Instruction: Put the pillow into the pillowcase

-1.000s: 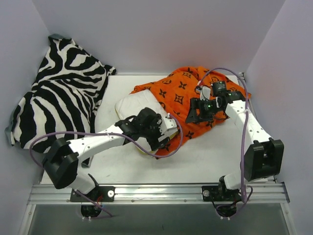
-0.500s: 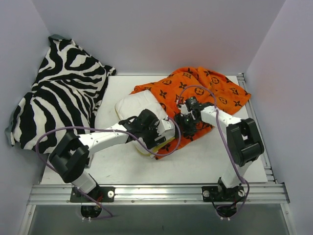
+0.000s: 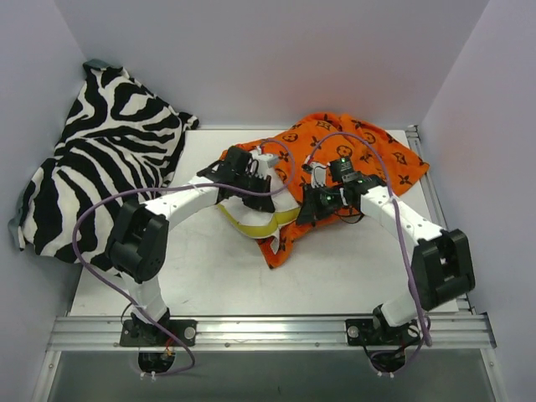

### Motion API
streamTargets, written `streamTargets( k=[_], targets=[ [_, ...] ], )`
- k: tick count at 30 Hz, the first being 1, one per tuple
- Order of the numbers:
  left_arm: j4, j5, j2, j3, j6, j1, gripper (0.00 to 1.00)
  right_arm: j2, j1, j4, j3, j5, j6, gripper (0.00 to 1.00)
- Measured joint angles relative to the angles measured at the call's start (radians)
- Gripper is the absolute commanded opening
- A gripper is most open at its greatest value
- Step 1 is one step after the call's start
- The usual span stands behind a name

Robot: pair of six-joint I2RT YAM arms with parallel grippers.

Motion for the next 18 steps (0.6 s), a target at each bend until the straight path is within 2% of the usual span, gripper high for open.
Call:
streamTargets(
  k=[4,7,13,16,17,18],
  targets=[
    [0.098,0.087,-0.001,0.047,-0.253,0.052,0.00,-0.155,-0.001,0.004,-0.013,-0.118,-0.024,0.00],
    [0.165,0.111,-0.005,0.053,-0.386,0.042,0.00,-0.205,0.002,-0.020,-0.032,-0.195,-0.056,0.00],
    [0.233,0.011,0.011,0.051,-0.504,-0.077,0.00,-0.122,0.042,-0.112,0.050,-0.325,-0.066,0.00],
    [0.259,-0.027,0.045,0.051,-0.545,-0.099,0.00,-0.130,0.008,-0.150,0.047,-0.372,-0.076,0.00],
    [0.268,-0.037,0.064,0.051,-0.564,-0.099,0.00,-0.133,-0.010,-0.160,0.031,-0.381,-0.087,0.05],
    [0.277,-0.045,0.080,0.051,-0.575,-0.098,0.05,-0.138,-0.029,-0.175,0.010,-0.384,-0.104,0.12]
  ],
)
